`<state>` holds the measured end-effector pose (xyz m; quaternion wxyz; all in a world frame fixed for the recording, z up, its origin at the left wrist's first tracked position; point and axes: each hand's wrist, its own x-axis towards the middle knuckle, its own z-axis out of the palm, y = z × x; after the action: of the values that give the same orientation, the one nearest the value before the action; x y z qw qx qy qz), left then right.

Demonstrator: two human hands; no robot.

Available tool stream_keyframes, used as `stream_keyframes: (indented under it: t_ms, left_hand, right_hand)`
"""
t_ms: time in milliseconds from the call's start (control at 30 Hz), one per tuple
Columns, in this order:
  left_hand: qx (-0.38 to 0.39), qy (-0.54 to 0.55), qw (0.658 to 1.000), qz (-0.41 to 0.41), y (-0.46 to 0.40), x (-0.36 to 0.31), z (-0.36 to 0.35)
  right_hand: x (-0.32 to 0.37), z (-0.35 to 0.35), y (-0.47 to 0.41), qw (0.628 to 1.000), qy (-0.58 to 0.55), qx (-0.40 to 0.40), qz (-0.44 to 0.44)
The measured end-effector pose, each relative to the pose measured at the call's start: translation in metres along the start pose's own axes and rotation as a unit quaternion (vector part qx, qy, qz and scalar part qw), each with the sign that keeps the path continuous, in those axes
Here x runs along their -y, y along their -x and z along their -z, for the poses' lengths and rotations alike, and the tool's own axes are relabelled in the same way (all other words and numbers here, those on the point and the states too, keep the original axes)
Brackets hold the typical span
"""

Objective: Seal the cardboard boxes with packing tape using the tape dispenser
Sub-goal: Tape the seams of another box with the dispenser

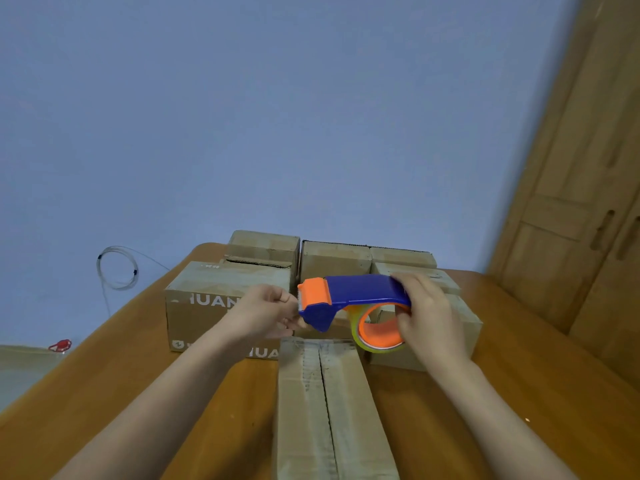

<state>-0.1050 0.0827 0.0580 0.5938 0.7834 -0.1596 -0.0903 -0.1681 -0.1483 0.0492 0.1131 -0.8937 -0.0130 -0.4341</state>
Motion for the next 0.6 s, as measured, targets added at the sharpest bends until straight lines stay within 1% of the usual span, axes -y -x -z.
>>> stream_keyframes:
  t_ms: [167,200,300,367,500,567,600]
  left_hand:
    - [0.028,0.069,0.997,0.015,0.002,-0.008,-0.003]
    - [0.031,0.069,0.997,0.019,0.001,-0.010,-0.003]
    - [0.050,0.063,0.996,0.033,0.000,-0.016,0.000]
    - [0.067,0.067,0.995,0.036,0.000,-0.021,0.004]
    - [0.099,0.100,0.989,0.036,0.002,-0.025,0.009]
    - [0.097,0.095,0.990,0.037,0.001,-0.024,0.008]
    - [0.093,0.097,0.990,0.040,0.000,-0.023,0.007]
  right_hand:
    - [0.000,-0.001,-0.002,0.995,0.042,0.010,0.092]
    - [-0.001,0.000,-0.004,0.995,0.037,0.013,0.095]
    - [0.000,0.005,-0.012,0.998,0.004,0.052,0.044]
    - [-0.002,0.007,-0.018,0.997,0.002,0.075,0.031]
    - [-0.009,0.006,-0.026,0.994,-0.039,0.094,0.037]
    - [-0.011,0.004,-0.026,0.992,-0.045,0.093,0.070]
    - [-0.012,0.003,-0.026,0.991,-0.039,0.080,0.102]
